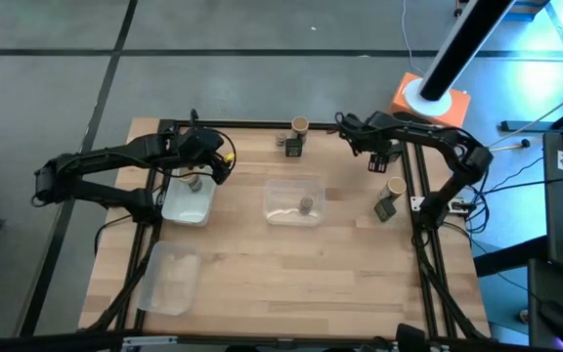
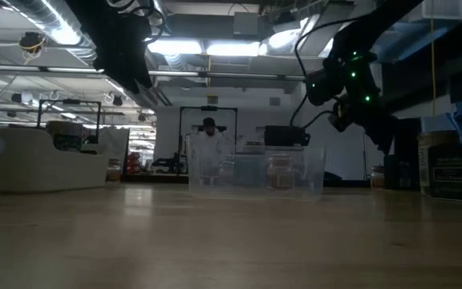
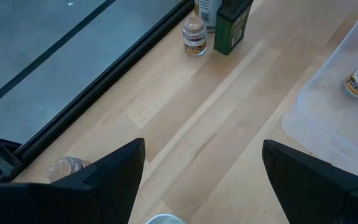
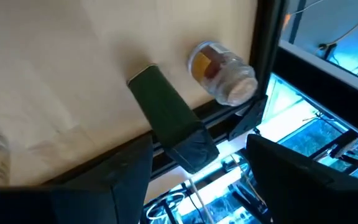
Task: Sort spices by type
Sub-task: Put the black seasoning can into the bottom transparent bin
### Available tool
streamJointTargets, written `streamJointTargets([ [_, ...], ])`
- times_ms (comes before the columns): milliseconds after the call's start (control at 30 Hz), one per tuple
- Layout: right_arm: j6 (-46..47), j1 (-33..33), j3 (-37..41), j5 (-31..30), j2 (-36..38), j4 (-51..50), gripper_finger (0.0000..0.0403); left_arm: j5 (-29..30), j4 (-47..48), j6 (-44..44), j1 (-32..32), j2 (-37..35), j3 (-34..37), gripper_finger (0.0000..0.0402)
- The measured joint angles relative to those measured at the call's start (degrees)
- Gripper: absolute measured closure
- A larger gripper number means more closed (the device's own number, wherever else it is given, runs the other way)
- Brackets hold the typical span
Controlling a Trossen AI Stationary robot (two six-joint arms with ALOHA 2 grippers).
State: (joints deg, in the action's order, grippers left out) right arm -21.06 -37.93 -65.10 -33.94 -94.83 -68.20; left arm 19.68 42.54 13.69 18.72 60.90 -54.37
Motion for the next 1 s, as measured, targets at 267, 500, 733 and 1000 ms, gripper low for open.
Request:
streamJointTargets([
  [267,0.0,0.0,0.0,-1.3,-4.0,-0.9,0.0143,0.0,0.0,-0.2,0.0,0.0,0.0,0.0094],
  [500,0.2,-0.5,0.1,-2.9,-5.2,-1.3,0.0143,0.0,0.0,-0.5,0.0,0.0,0.0,0.0094],
  [733,1.6,-3.6,0.1,-2.5,-5.2,-1.1,0.0143,0.0,-0.9,-0.7,0.0,0.0,0.3,0.0094],
  [1000,1.4,-5.4,0.1,-0.5,-5.2,-1.1,0.0143,0.0,-5.0,-2.2,0.0,0.0,4.2,0.0094],
])
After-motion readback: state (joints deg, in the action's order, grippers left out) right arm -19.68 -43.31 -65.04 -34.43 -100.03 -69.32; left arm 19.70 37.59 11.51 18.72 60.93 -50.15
